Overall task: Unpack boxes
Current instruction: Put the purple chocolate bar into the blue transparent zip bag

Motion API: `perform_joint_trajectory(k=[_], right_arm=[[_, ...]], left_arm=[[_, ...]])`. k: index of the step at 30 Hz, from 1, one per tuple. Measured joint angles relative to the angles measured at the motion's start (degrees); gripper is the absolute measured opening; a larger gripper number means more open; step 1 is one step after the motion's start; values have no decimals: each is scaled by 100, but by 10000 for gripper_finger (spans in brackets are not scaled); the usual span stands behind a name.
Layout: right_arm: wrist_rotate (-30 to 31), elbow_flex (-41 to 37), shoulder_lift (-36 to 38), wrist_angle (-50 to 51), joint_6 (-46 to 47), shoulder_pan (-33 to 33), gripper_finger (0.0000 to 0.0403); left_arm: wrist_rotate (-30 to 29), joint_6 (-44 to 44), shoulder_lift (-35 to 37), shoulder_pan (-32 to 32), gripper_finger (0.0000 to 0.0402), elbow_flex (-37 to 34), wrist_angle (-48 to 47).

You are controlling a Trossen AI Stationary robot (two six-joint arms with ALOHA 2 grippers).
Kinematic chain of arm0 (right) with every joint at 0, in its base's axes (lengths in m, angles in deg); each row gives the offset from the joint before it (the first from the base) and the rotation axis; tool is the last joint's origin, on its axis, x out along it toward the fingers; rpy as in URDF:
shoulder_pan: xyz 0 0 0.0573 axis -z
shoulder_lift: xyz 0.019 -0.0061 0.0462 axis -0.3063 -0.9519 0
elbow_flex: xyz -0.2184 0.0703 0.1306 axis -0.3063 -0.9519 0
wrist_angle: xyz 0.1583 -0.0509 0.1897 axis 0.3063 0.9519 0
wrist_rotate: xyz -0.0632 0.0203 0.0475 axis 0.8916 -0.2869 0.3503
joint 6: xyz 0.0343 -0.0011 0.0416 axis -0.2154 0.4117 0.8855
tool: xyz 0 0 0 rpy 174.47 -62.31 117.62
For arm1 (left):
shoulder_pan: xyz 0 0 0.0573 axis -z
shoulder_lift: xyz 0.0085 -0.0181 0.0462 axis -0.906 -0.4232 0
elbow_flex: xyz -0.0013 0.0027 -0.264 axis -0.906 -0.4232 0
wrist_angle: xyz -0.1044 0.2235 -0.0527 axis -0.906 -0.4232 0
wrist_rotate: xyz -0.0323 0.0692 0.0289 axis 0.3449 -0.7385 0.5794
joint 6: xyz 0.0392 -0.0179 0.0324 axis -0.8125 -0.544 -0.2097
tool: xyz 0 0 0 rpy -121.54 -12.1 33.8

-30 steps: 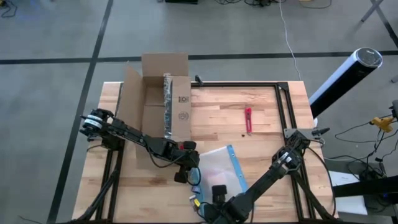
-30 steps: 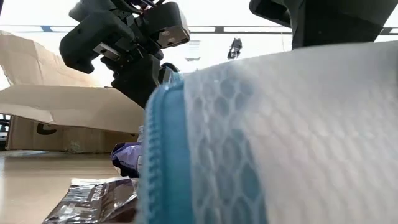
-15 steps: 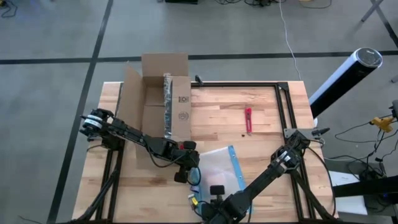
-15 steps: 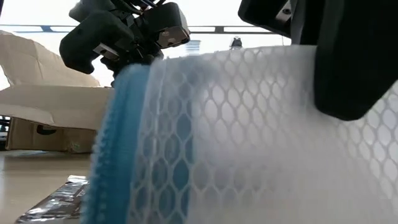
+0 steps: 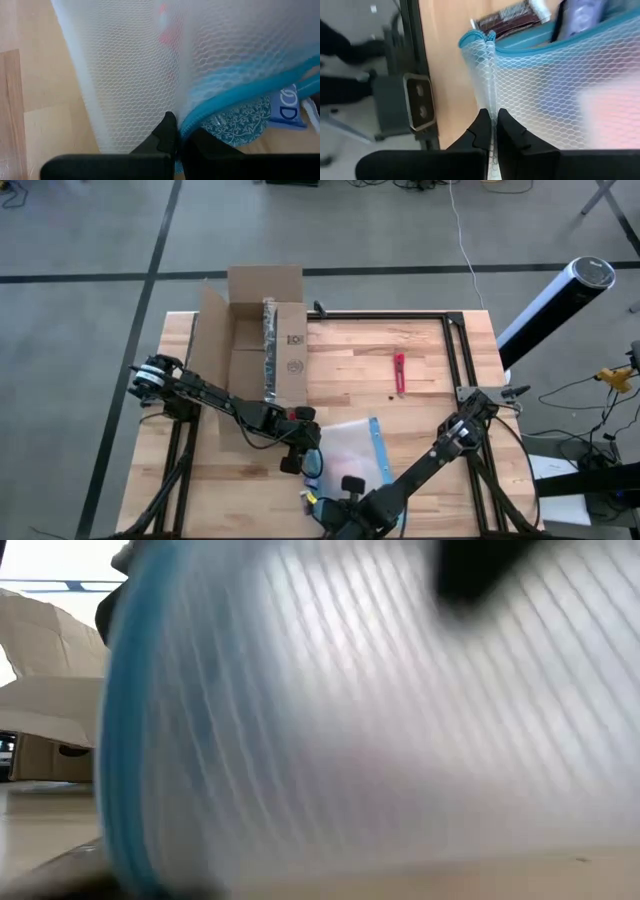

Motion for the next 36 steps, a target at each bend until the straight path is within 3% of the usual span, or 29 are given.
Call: perform_joint_trajectory(k=[11, 18, 28, 36], right_arm=[[1387, 198, 687, 977, 1495, -58, 0], [1693, 198, 919, 1466, 2091, -149, 0], [2237, 196, 1323, 2171, 2788, -244, 0], [2605, 193, 1717, 2927, 3238, -304, 0]], left_arm=[[-29, -2, 123, -15, 0, 29, 29], [-156, -90, 125, -17, 4, 315, -141], [-617, -717, 147, -36, 35, 841, -867], [-662, -801, 166, -79, 59, 1077, -1083]])
